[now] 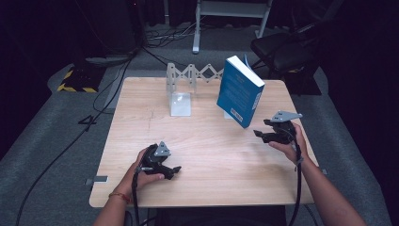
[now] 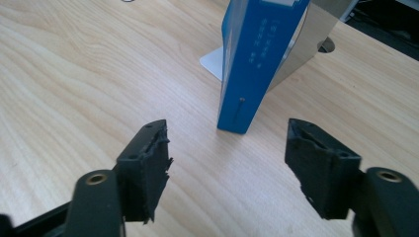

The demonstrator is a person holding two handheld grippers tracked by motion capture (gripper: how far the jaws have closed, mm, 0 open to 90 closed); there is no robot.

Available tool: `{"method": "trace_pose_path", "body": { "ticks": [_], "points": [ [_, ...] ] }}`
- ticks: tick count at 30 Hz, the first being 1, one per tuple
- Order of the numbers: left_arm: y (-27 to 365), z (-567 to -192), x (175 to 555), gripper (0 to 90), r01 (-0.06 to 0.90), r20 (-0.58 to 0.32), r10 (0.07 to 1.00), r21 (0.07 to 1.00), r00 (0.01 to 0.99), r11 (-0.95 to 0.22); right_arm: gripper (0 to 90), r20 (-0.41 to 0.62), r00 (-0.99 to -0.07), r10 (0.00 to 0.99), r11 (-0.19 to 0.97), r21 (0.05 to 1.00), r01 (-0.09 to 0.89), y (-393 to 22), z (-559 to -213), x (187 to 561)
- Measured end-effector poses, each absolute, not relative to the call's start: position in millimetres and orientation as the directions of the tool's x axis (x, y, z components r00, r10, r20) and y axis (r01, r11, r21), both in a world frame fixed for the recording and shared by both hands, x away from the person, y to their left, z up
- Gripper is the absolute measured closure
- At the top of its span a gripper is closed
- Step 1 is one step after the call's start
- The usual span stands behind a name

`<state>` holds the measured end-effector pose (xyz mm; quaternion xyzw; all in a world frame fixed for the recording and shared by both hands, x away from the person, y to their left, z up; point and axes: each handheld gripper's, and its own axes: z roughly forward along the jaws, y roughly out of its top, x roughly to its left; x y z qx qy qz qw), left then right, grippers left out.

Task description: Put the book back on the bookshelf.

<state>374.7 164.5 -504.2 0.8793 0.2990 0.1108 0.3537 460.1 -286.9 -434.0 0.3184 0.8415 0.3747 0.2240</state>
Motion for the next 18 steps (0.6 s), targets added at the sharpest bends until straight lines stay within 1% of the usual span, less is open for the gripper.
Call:
{"method": "trace_pose_path", "body": {
  "ticks": [4,18],
  "points": [
    [164.5,-504.1,374.7,14.7,0.448,-0.017,0.605,0.688,0.796,-0.571,28.3,-0.156,-0.687,0.709,0.538,0.751,0.384,-292.3,-434.3,451.6],
    [164.2,-504.1,374.6,14.7,0.449,-0.016,0.607,0.688,0.794,-0.570,28.2,-0.193,-0.700,0.687,0.575,0.734,0.362,-313.6,-440.6,424.4]
  ]
}}
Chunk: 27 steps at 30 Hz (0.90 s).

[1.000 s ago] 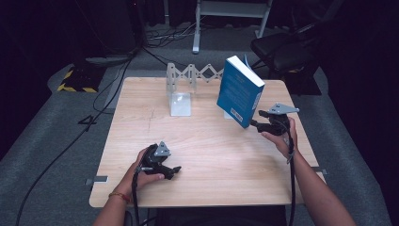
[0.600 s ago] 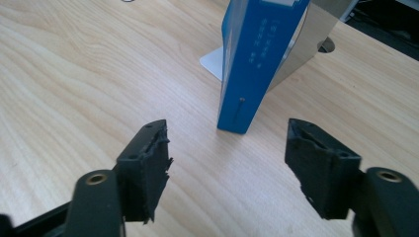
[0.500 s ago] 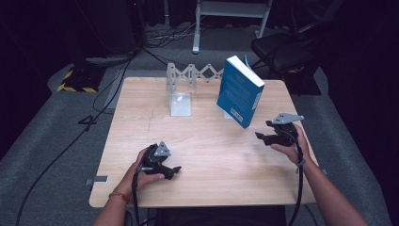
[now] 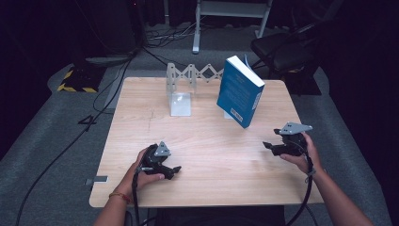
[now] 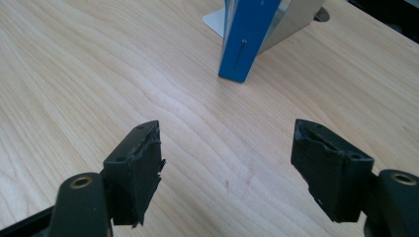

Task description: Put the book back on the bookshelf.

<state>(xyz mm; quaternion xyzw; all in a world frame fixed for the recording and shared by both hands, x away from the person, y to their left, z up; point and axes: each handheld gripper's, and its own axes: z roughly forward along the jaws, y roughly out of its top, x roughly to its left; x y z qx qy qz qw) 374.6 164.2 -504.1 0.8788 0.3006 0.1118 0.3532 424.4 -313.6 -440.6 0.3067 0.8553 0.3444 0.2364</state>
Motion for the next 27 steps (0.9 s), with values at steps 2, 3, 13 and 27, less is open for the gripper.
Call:
{"method": "trace_pose_path", "body": {
  "ticks": [2,3,13,27],
  "points": [
    [164.2,-504.1,374.6,14.7,0.449,-0.016,0.607,0.688,0.794,-0.570,28.2,-0.197,-0.698,0.689,0.579,0.729,0.366,-316.6,-442.2,421.7],
    [164.2,-504.2,374.6,14.7,0.449,-0.016,0.607,0.688,0.794,-0.570,28.2,-0.194,-0.698,0.689,0.578,0.728,0.368,-318.8,-443.8,420.0],
    [164.0,-504.2,374.5,14.7,0.451,-0.016,0.609,0.688,0.793,-0.568,27.9,-0.197,-0.696,0.690,0.586,0.717,0.378,-342.2,-459.8,402.8],
    [164.0,-504.2,374.4,14.7,0.451,-0.016,0.610,0.688,0.792,-0.568,27.3,-0.152,-0.695,0.703,0.565,0.712,0.416,-379.6,-483.2,378.4]
  ]
}}
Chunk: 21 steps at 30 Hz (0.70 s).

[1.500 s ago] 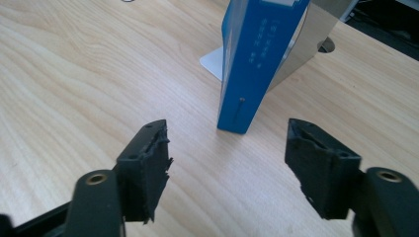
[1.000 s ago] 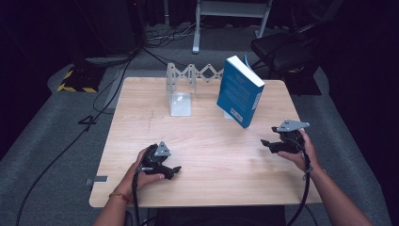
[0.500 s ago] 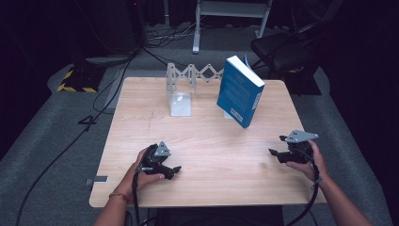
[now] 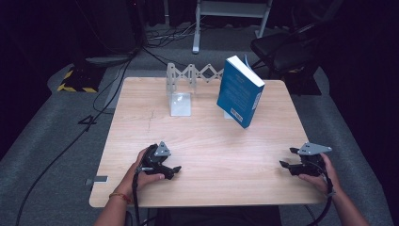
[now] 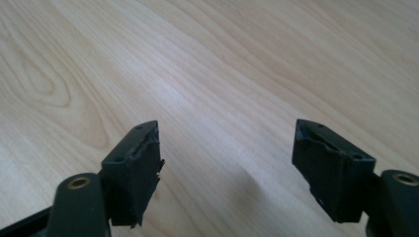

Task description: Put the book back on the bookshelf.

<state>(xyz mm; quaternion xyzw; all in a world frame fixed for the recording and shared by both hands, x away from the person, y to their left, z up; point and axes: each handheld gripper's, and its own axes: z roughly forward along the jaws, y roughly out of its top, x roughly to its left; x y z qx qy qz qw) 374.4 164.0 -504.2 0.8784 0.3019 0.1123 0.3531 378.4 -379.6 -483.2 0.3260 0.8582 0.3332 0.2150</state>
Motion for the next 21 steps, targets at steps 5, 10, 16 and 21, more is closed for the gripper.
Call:
{"method": "trace_pose_path", "body": {
  "ticks": [5,10,16,21],
  "points": [
    [164.0,-504.1,374.4,14.7,0.451,-0.016,0.610,0.688,0.793,-0.569,26.5,-0.121,-0.692,0.712,0.550,0.710,0.441,-390.8,-492.1,371.2],
    [164.0,-504.2,374.5,14.7,0.451,-0.016,0.609,0.688,0.793,-0.568,24.6,-0.064,-0.681,0.730,0.502,0.726,0.470,-401.0,-499.1,366.7],
    [164.0,-504.2,374.4,14.7,0.451,-0.016,0.609,0.688,0.793,-0.568,24.2,-0.004,-0.677,0.736,0.453,0.746,0.488,-411.7,-503.6,363.8],
    [164.0,-504.2,374.4,14.7,0.451,-0.015,0.610,0.688,0.792,-0.569,23.6,-0.004,-0.675,0.738,0.453,0.744,0.491,-411.2,-503.7,363.6]
  ]
}}
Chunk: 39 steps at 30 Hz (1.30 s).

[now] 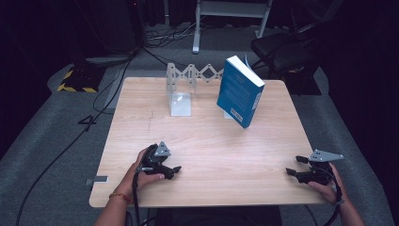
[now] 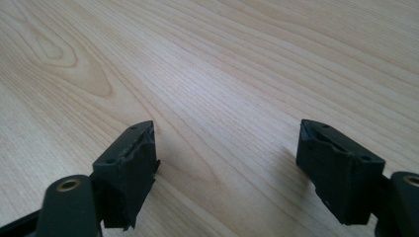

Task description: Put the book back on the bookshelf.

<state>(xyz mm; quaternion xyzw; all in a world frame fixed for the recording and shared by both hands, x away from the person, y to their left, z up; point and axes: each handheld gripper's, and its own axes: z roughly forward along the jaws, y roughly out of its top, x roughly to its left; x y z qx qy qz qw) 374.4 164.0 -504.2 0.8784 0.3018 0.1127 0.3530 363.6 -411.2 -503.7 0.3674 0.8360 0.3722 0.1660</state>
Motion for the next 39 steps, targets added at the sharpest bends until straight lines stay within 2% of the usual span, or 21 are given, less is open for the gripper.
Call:
{"method": "trace_pose_path", "body": {
  "ticks": [39],
  "points": [
    [163.4,-504.3,374.7,14.5,0.455,-0.017,0.614,0.689,0.789,-0.565,21.4,-0.006,-0.667,0.745,0.450,0.742,0.496,-411.0,-503.9,363.8]
  ]
}}
